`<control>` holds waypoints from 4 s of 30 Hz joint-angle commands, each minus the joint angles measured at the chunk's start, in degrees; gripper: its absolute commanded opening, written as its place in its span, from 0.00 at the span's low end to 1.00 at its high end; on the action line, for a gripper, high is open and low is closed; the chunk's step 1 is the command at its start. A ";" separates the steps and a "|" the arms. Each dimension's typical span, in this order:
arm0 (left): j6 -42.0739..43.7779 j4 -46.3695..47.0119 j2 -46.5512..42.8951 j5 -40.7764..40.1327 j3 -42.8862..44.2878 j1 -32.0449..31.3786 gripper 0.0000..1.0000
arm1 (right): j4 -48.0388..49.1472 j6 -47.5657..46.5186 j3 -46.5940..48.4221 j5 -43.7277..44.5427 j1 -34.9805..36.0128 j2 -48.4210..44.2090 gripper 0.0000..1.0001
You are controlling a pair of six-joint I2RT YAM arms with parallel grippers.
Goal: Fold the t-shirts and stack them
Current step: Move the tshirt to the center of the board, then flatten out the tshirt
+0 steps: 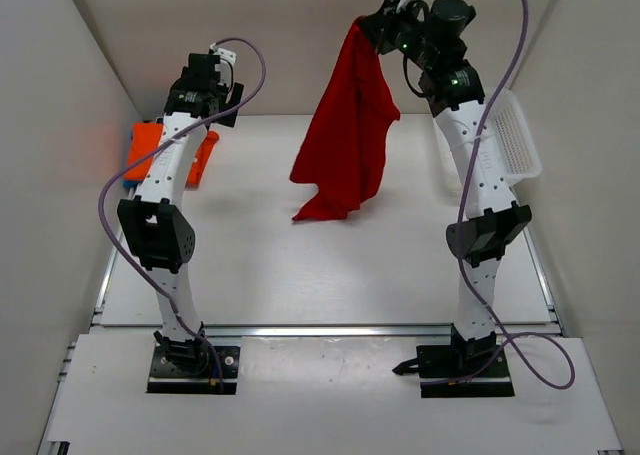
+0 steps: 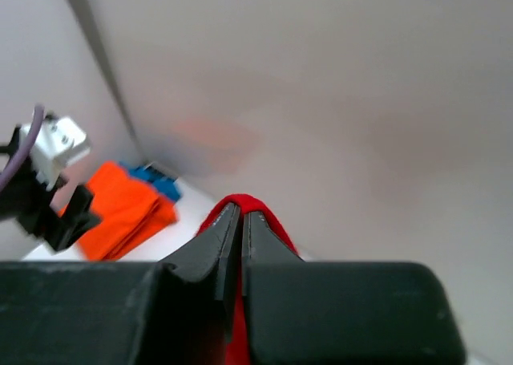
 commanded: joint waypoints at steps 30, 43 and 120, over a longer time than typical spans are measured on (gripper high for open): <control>1.08 -6.35 12.00 8.90 -0.31 -12.19 0.99 | -6.37 8.31 -65.77 1.69 0.10 -9.71 0.80; 0.55 -6.18 11.29 8.90 -0.94 -9.99 0.99 | -9.36 7.52 -59.79 9.32 5.81 2.70 1.00; -5.98 1.29 16.83 23.44 0.46 -20.82 0.00 | -27.82 23.18 -91.71 3.81 -13.60 -63.75 0.00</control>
